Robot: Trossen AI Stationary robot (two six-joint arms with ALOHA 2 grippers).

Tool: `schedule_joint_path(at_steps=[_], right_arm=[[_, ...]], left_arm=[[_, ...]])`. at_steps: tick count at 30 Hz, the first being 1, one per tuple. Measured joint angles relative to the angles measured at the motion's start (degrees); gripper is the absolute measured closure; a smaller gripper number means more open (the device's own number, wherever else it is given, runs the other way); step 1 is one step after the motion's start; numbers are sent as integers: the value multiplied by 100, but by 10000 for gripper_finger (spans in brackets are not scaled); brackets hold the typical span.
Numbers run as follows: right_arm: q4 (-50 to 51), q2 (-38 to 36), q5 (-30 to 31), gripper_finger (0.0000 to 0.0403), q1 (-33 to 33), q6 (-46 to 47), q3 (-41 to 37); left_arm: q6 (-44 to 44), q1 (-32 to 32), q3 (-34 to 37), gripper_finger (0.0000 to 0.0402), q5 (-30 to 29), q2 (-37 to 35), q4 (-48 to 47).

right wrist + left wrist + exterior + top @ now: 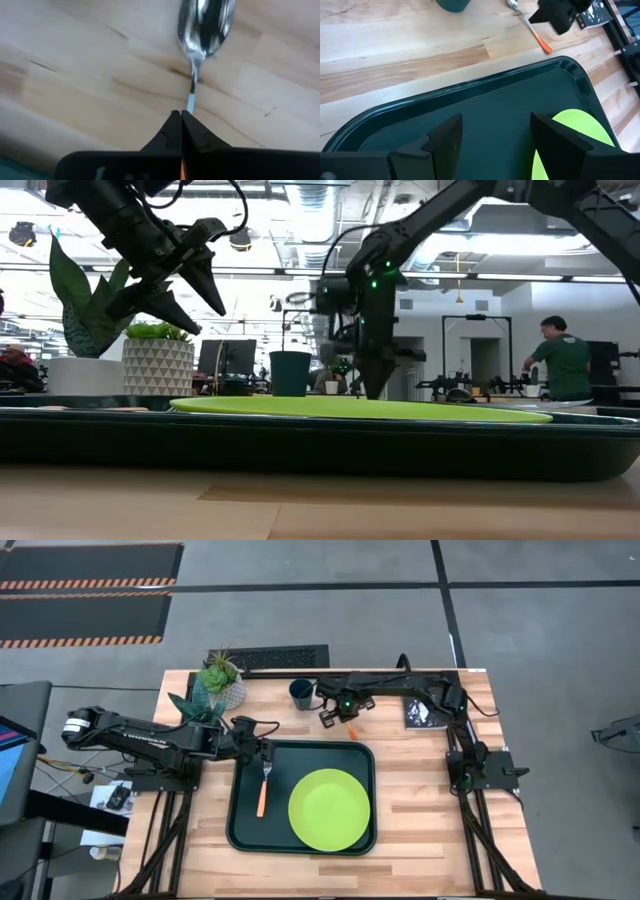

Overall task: Pick and place plate/cup/fork/spoon on tray
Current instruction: Put the orange spoon on the black tray to the left of the green plate

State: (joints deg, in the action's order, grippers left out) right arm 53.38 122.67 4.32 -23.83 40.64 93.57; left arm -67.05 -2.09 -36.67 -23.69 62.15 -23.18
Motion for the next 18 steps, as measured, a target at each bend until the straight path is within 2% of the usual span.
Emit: schedule_joint_path(at_steps=[6, 8, 18], right_arm=[[208, -280, 261, 398, 137, -17, 10], [111, -306, 284, 383, 146, -19, 16], [-271, 223, 363, 190, 59, -201, 16]], left_arm=[[13, 0, 0, 182, -105, 0, 23], [44, 0, 0, 182, -109, 0, 67], [44, -2, 0, 182, -57, 0, 72]])
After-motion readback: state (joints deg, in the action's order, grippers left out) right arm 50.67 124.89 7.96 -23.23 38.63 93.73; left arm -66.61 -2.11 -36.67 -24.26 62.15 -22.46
